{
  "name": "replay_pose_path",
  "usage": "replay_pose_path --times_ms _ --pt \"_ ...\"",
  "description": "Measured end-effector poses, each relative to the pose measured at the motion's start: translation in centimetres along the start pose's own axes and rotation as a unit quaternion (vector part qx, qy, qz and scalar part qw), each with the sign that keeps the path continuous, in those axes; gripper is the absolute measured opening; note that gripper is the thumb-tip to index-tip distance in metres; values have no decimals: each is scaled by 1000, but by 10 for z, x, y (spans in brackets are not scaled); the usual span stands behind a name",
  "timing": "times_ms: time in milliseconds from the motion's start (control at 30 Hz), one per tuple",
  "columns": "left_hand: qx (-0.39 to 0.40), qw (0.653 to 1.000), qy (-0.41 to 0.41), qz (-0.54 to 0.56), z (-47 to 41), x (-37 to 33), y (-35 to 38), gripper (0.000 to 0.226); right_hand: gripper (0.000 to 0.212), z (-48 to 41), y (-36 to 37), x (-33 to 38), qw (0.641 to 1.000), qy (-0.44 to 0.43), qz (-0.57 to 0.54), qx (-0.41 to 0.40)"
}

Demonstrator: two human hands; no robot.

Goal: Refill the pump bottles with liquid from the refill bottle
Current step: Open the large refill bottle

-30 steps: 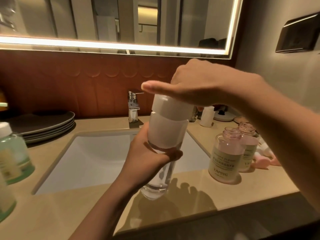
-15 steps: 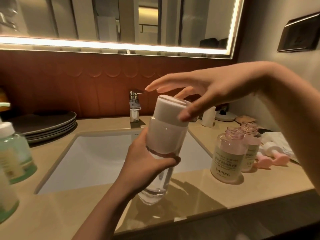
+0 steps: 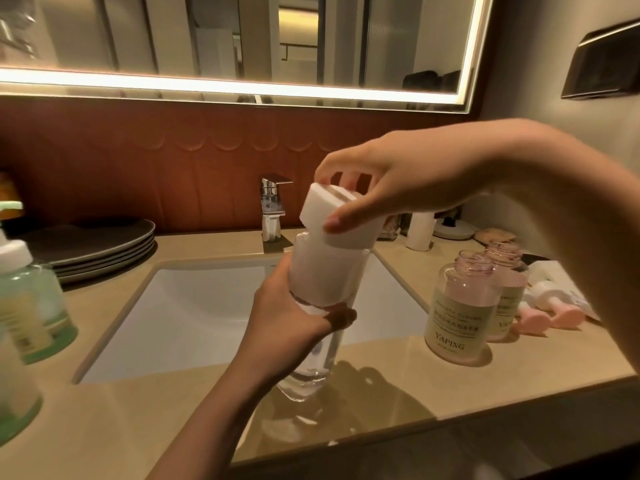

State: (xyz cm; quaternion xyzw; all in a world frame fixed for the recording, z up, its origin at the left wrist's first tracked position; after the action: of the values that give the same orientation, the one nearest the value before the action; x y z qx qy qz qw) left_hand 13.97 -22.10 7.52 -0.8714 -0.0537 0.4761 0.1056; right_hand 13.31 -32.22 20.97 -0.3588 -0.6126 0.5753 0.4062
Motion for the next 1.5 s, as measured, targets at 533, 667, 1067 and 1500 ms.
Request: replay_pose_path --times_ms 533,667,1067,1500 --pt "-62 997 -6 34 -9 5 -20 57 63 21 98 -51 996 5 -20 86" --pt "-65 998 -8 23 -12 4 -19 64 66 28 151 -44 993 -29 -42 103" --pt "-77 997 14 4 -30 4 4 64 63 47 189 -53 980 -44 -189 -52" --pt "-67 997 32 -32 -47 6 46 68 70 104 179 -181 756 155 -353 -529"
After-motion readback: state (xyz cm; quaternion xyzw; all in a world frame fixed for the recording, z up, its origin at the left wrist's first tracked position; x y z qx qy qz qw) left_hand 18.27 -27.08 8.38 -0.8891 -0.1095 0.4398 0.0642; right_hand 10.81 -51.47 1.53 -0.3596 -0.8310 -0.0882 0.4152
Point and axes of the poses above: each hand's wrist, its own z-axis away from the middle knuckle, its own y-axis out of the palm, x = y × z, the point moved 7 cm from there along -z, towards the middle knuckle, and after that the axes turned 5 degrees about y, right-handed, at the moved point
